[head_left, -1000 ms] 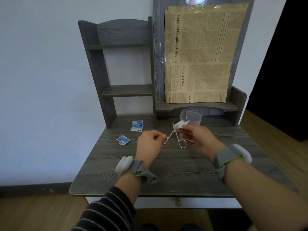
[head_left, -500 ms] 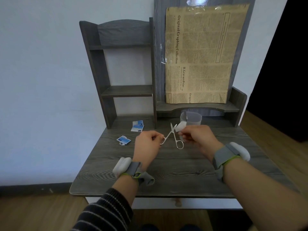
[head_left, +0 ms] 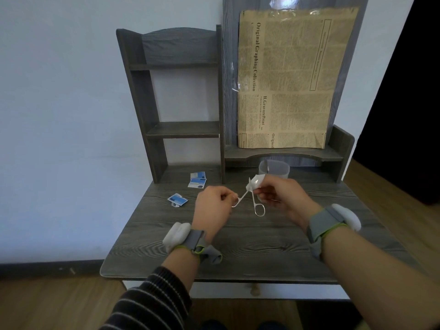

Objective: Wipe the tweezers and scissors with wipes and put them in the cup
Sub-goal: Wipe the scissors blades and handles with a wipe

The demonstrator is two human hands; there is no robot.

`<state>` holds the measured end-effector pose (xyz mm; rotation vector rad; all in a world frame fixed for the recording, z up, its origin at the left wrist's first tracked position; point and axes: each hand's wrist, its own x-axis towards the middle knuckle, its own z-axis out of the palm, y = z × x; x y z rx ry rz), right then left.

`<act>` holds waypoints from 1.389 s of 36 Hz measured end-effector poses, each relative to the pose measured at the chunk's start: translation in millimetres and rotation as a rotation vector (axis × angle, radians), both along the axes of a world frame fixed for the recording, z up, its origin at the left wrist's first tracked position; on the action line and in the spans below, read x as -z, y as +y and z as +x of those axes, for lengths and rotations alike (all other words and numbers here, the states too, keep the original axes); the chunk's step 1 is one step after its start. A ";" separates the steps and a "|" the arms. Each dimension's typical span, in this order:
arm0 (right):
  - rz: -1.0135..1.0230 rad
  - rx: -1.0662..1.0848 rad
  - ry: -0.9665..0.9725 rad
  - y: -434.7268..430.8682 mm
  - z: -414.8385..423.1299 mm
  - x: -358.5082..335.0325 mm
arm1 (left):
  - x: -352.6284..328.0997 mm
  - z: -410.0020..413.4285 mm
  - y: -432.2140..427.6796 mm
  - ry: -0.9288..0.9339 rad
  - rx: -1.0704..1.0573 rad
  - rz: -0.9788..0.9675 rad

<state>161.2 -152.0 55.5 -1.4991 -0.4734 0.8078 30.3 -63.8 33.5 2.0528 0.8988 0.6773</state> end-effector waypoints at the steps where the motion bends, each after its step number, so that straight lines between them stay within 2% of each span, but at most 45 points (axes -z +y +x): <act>1: 0.000 0.005 0.009 0.0 0.2 -0.6 | -0.4 -0.1 0.2 0.005 -0.001 0.015; 9: -0.002 0.050 0.033 2.1 0.0 -3.0 | -1.5 0.5 2.2 0.041 -0.023 0.071; 13: -0.049 0.025 -0.036 1.6 1.1 -1.9 | -0.7 -2.2 5.4 0.056 -0.068 0.084; 15: -0.136 0.026 -0.212 1.8 5.5 3.4 | -0.2 -3.7 6.0 0.042 -0.078 0.082; 18: -0.436 0.046 -0.681 -2.3 10.6 9.5 | 0.8 -4.0 5.5 0.020 -0.078 0.080; 20: -0.448 0.061 -0.745 -3.8 9.0 9.6 | 1.0 -3.3 5.3 0.005 -0.073 0.063; 24: -0.356 0.056 -0.576 -0.2 7.6 5.8 | 0.8 -2.5 4.7 -0.061 -0.011 -0.064; 28: -0.172 0.048 -0.173 2.2 6.6 2.5 | 3.6 -0.6 3.2 -0.079 0.021 -0.143; 31: -0.102 0.021 -0.021 1.4 6.5 0.0 | 5.8 -0.8 5.7 -0.092 0.011 -0.171; 38: -0.046 -0.069 0.107 1.7 5.2 -2.5 | 5.8 1.7 1.8 -0.140 0.031 -0.194; 46: 0.049 -0.077 0.266 -3.8 11.0 -6.5 | 4.2 2.3 3.7 -0.165 0.021 -0.234; 50: 0.044 -0.100 0.235 -3.9 7.4 -7.2 | 3.2 3.6 2.6 -0.171 0.034 -0.231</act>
